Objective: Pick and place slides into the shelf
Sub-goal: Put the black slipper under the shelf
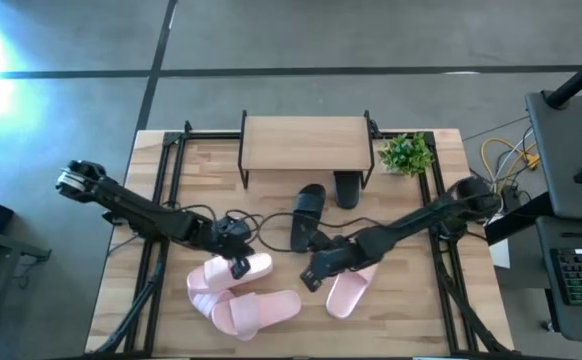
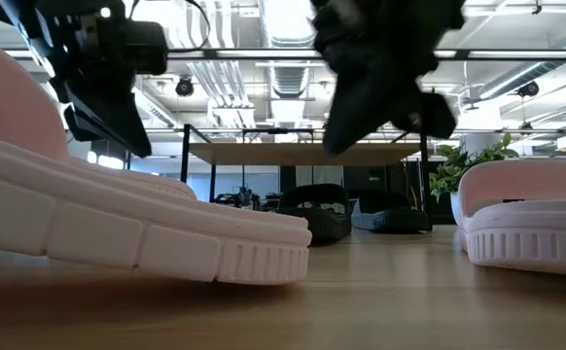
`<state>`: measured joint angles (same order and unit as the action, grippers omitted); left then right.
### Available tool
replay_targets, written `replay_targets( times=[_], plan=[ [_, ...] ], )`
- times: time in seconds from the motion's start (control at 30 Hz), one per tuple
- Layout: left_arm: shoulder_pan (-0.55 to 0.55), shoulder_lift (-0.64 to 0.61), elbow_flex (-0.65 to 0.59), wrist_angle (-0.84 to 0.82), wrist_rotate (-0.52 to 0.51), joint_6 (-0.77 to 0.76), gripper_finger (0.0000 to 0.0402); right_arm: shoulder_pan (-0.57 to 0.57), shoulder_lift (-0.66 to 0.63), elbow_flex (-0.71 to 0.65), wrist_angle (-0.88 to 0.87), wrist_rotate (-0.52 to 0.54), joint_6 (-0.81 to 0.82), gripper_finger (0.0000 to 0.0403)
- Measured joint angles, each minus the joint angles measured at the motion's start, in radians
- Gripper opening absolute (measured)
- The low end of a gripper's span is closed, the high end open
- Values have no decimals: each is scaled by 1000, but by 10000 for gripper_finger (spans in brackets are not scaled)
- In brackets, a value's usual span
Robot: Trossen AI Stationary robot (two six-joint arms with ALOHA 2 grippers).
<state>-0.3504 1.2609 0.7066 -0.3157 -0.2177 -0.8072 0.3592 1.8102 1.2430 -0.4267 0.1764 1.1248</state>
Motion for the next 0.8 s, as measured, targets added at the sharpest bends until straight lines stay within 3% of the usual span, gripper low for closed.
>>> replay_targets(
  times=[0.4, 0.5, 0.8],
  plan=[
    [-32, -261, -172, -19, 2, 91, 12, -35, 257, 169, -4, 38, 47, 11],
    [-32, -316, -201, -17, 3, 131, 12, -43, 305, 212, -15, 90, 72, 11],
    [-32, -417, -225, -102, 2, 234, 12, -106, 333, 266, -185, 218, 150, 11]
  ],
)
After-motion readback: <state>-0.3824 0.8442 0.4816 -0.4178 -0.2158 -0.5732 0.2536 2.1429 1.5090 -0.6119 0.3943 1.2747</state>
